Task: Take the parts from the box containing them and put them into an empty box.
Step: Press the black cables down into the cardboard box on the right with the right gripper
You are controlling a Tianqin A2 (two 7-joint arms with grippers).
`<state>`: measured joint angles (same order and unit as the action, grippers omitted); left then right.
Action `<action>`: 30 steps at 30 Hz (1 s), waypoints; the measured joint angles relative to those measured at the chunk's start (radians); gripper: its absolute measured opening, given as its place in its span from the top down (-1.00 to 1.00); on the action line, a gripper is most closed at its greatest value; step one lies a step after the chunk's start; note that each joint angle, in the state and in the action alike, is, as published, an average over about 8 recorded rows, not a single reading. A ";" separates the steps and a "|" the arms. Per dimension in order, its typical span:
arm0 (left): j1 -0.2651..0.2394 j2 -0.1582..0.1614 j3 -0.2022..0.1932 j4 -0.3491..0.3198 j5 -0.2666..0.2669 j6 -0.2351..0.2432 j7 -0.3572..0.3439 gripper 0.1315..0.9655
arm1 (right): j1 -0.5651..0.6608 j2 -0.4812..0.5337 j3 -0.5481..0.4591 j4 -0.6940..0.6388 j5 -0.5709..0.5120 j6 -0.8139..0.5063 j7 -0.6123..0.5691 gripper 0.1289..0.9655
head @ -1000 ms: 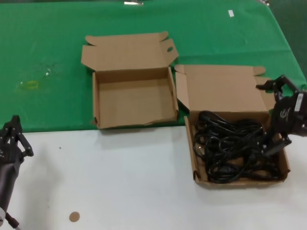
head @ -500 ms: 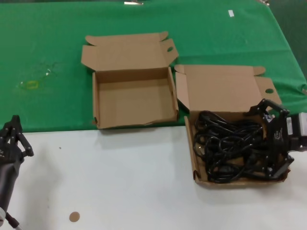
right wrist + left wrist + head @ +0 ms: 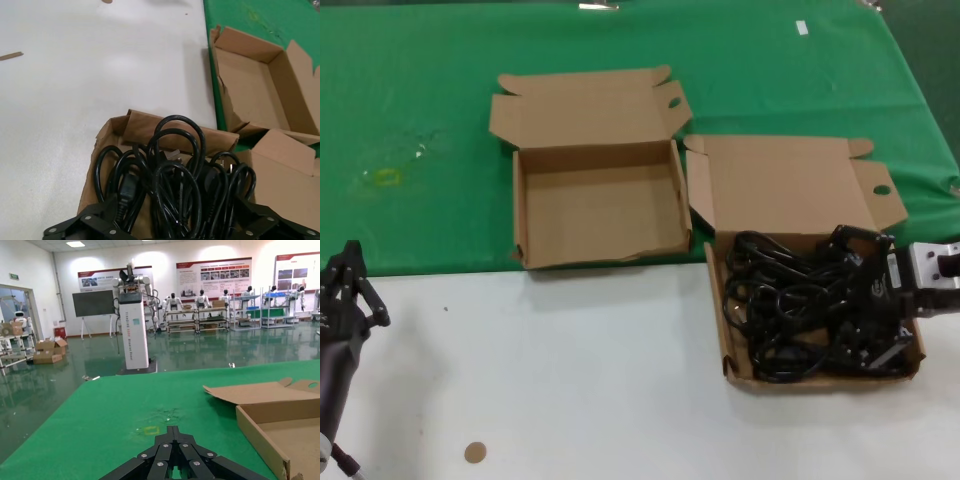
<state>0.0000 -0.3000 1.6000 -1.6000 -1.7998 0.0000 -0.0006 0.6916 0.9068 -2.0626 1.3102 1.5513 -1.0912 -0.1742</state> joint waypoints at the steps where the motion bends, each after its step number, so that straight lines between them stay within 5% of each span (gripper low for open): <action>1: 0.000 0.000 0.000 0.000 0.000 0.000 0.000 0.97 | 0.005 -0.006 -0.001 -0.007 -0.006 -0.005 -0.002 -0.79; 8: 0.000 0.000 0.000 0.000 0.000 0.000 0.000 0.97 | 0.032 -0.038 -0.004 -0.046 -0.042 -0.030 -0.015 -0.50; 12: 0.000 0.000 0.000 0.000 0.000 0.000 0.000 0.97 | 0.038 -0.047 -0.002 -0.055 -0.056 -0.038 -0.018 -0.50; 30: 0.000 0.000 0.000 0.000 0.000 0.000 0.000 0.97 | 0.046 -0.057 0.008 -0.062 -0.093 -0.069 -0.017 0.48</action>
<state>0.0000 -0.3000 1.6001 -1.6000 -1.7995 0.0000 -0.0006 0.7374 0.8498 -2.0550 1.2478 1.4585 -1.1597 -0.1913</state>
